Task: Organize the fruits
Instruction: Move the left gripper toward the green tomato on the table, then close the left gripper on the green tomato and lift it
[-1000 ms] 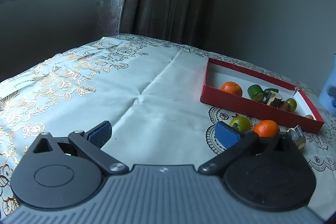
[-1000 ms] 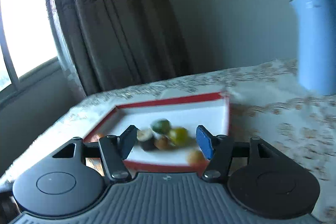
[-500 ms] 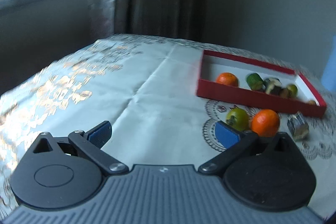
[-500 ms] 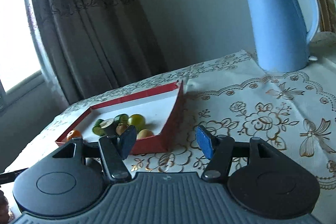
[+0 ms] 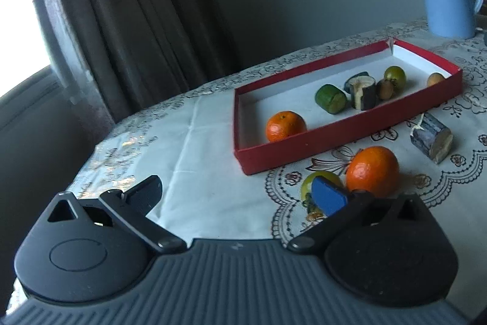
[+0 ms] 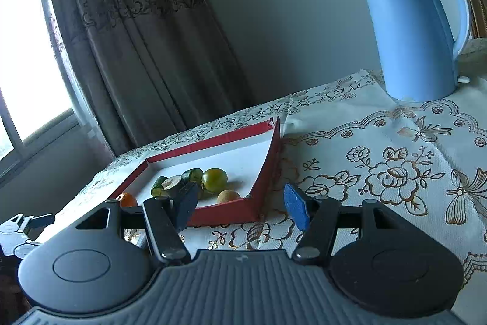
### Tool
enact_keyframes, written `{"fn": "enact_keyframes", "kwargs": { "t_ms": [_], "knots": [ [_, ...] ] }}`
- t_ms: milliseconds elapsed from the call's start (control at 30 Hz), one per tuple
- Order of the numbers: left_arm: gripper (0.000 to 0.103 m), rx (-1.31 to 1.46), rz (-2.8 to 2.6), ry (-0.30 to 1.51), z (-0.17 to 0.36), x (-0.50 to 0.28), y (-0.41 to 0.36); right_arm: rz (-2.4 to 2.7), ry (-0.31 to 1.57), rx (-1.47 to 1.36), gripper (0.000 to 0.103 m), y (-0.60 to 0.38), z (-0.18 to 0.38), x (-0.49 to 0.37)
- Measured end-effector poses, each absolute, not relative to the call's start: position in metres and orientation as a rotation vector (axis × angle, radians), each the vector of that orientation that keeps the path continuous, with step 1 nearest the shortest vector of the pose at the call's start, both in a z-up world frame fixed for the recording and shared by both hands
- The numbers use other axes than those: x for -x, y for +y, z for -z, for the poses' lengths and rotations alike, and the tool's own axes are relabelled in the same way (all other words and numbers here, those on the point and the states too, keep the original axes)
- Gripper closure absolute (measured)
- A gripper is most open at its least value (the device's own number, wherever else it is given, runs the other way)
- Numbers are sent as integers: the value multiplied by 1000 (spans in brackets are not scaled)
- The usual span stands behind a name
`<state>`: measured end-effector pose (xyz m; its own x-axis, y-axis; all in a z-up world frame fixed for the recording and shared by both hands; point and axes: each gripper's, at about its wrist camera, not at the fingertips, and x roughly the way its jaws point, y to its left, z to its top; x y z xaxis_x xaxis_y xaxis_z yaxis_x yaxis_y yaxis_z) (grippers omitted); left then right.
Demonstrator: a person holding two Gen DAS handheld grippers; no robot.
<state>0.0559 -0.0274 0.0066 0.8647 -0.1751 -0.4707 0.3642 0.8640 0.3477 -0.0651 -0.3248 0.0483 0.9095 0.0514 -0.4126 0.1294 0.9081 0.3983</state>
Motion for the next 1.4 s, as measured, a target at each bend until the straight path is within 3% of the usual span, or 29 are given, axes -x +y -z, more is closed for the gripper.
{"fn": "enact_keyframes", "kwargs": {
  "t_ms": [367, 1100, 1400],
  "knots": [
    [0, -465, 362, 410, -1, -52, -46, 28, 450, -437, 41, -324, -47, 63],
    [0, -231, 396, 529, 0, -74, -21, 25, 460, -440, 39, -323, -45, 62],
    [0, -406, 423, 540, 11, -64, -45, 24, 466, -440, 37, -323, -44, 62]
  ]
}}
